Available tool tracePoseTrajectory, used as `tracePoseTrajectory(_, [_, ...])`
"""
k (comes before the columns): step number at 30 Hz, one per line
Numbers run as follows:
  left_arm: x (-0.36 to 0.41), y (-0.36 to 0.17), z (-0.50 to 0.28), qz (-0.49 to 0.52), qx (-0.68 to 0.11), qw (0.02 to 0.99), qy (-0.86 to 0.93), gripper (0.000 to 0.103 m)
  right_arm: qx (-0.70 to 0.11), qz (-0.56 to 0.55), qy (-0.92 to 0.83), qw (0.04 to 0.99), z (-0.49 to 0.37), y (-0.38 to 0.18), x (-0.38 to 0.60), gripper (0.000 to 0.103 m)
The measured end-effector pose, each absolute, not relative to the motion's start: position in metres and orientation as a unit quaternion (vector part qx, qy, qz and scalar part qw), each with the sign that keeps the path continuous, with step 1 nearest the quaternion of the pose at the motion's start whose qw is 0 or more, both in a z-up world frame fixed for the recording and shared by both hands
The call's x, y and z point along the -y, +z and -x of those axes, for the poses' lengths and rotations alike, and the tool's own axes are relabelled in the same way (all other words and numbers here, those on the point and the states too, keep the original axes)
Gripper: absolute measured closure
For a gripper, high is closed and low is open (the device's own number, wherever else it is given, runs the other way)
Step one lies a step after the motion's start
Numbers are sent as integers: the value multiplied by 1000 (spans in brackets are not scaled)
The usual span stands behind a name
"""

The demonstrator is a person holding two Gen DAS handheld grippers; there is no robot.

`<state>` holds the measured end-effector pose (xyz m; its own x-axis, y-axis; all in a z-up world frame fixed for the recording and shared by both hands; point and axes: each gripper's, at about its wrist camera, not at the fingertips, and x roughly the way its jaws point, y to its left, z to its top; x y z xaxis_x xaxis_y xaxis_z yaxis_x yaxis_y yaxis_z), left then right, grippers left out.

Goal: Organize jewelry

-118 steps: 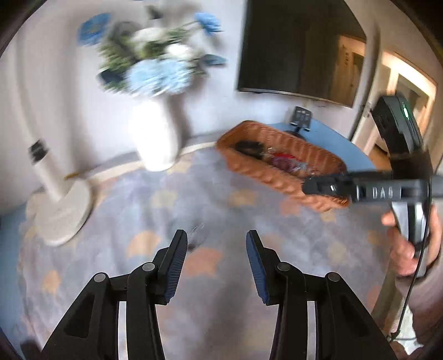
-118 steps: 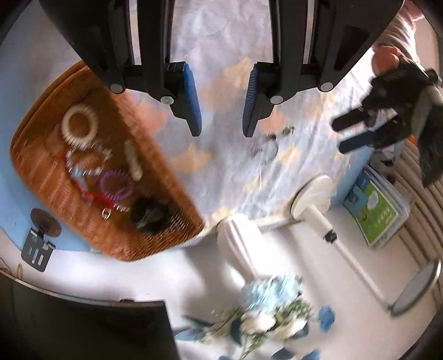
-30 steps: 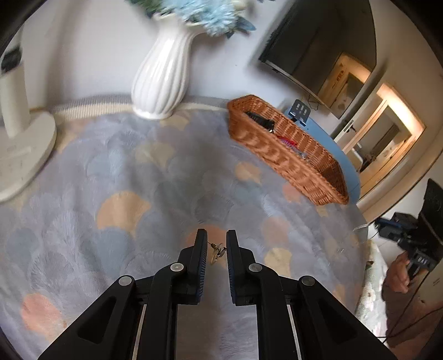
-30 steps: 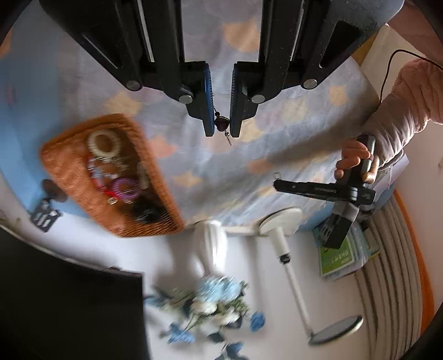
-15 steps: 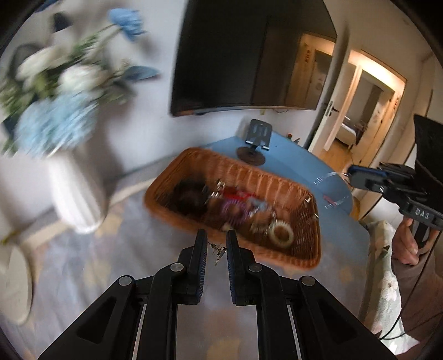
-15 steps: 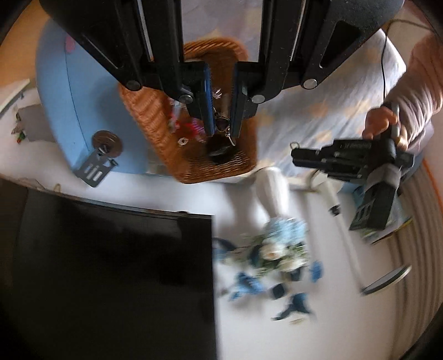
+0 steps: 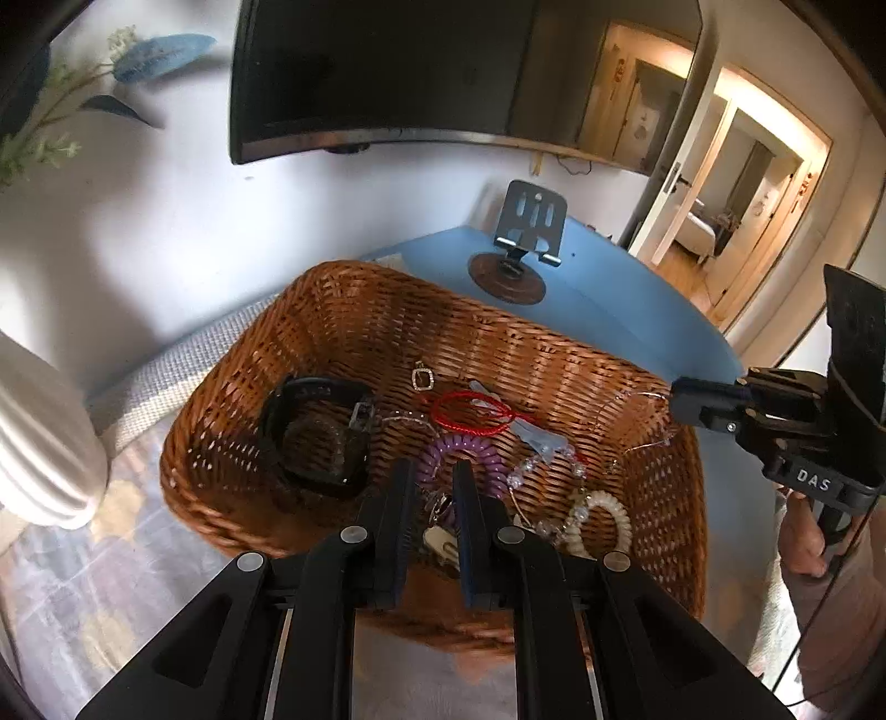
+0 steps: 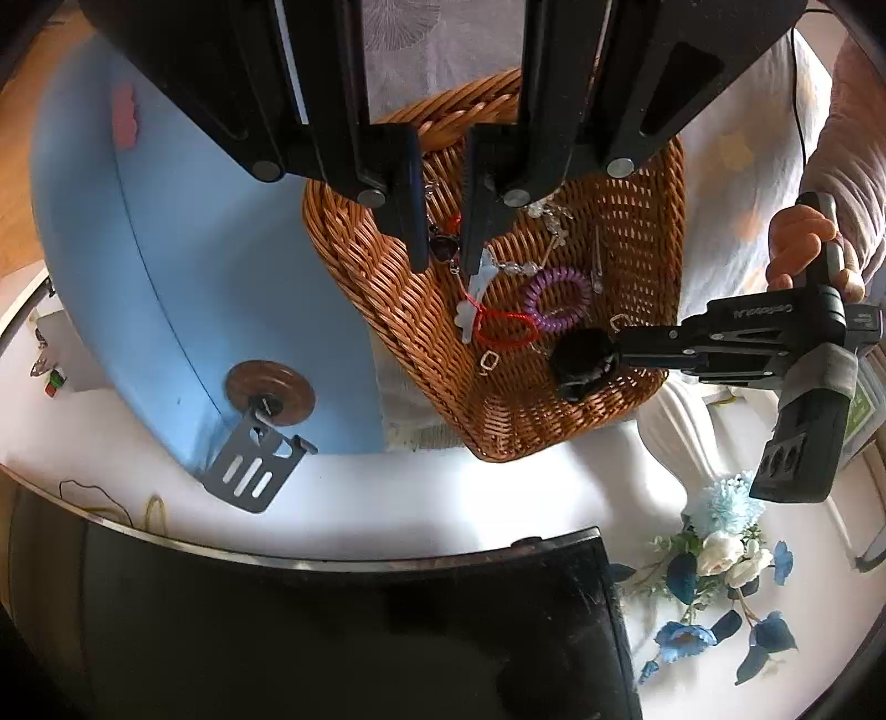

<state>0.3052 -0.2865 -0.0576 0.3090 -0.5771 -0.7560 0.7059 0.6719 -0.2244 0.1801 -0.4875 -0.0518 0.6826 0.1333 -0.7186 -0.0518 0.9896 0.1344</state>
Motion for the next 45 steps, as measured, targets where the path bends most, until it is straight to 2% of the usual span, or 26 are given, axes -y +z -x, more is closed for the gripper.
tracePoseTrajectory(7, [295,-58,-307,-95,-429,821,-364,88,-395,-53,57,916,-174,-48,487,89])
tracePoseTrajectory(8, [293,-57,-306,-93,-430,820,-366,87,-395,-58,62,915,-172,-46,487,87])
tracePoseTrajectory(10, [288,-54,-304,-87,-436,818,-366,79,-391,-57,62,916,-165,-42,486,75])
tracePoseTrajectory(11, [284,-52,-304,-84,-438,818,-363,71,-387,-54,57,919,-162,-40,486,68])
tracePoseTrajectory(12, [281,-50,-303,-81,-437,820,-360,66,-384,-52,53,920,-158,-37,485,68])
tracePoseTrajectory(18, [257,-29,-274,-64,-419,833,-355,65,-368,-91,49,924,-125,-19,476,67])
tracePoseTrajectory(22, [242,1,-231,-91,-375,858,-338,64,-351,-104,46,929,-96,0,454,67])
tracePoseTrajectory(25, [226,29,-196,-95,-336,877,-330,56,-337,-90,19,937,-72,17,435,65])
tracePoseTrajectory(27, [216,43,-177,-90,-317,884,-330,42,-331,-83,4,940,-58,24,424,55])
tracePoseTrajectory(29, [206,55,-155,-92,-300,894,-319,34,-331,-76,-8,941,-42,30,407,48])
tracePoseTrajectory(31, [197,63,-133,-97,-282,905,-304,30,-330,-68,-16,941,-31,31,393,48])
tracePoseTrajectory(45, [152,55,-54,-128,-273,928,-217,28,-326,-48,-56,943,5,30,336,48])
